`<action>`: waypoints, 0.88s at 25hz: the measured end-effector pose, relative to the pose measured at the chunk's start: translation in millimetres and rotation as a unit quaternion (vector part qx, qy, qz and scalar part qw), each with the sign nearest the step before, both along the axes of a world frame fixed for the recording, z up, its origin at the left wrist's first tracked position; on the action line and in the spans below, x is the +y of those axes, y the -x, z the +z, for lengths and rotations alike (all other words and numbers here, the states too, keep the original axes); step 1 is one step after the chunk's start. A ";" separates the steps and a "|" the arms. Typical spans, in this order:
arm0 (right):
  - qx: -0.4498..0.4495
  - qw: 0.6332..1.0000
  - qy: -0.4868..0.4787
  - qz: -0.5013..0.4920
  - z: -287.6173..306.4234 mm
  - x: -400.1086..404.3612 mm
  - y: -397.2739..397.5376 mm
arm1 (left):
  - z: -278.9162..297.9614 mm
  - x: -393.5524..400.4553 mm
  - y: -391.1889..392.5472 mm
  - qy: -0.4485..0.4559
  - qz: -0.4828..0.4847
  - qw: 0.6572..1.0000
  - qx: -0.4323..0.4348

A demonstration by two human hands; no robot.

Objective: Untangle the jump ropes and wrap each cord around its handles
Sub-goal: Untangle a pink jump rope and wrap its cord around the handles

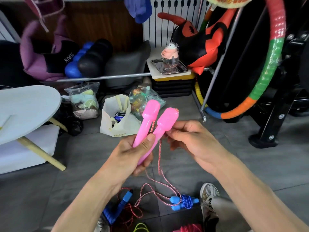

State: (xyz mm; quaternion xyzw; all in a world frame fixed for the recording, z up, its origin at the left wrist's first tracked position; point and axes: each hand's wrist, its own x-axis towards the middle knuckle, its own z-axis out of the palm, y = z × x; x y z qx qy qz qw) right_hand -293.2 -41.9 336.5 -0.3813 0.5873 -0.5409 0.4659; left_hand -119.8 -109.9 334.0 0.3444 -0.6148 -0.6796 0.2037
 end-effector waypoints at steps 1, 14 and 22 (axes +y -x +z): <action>-0.010 1.000 0.003 -0.001 0.2 -0.4 -0.4 | 0.2 -0.4 -0.1 -0.001 -0.006 1.000 0.000; -0.011 1.000 0.001 -0.016 -2.9 -3.3 -9.1 | 1.1 -1.3 -3.2 -0.013 -0.028 0.999 0.023; 0.092 0.988 -0.098 0.079 3.7 3.3 4.7 | -1.5 -10.6 -4.1 -0.055 0.068 0.994 0.068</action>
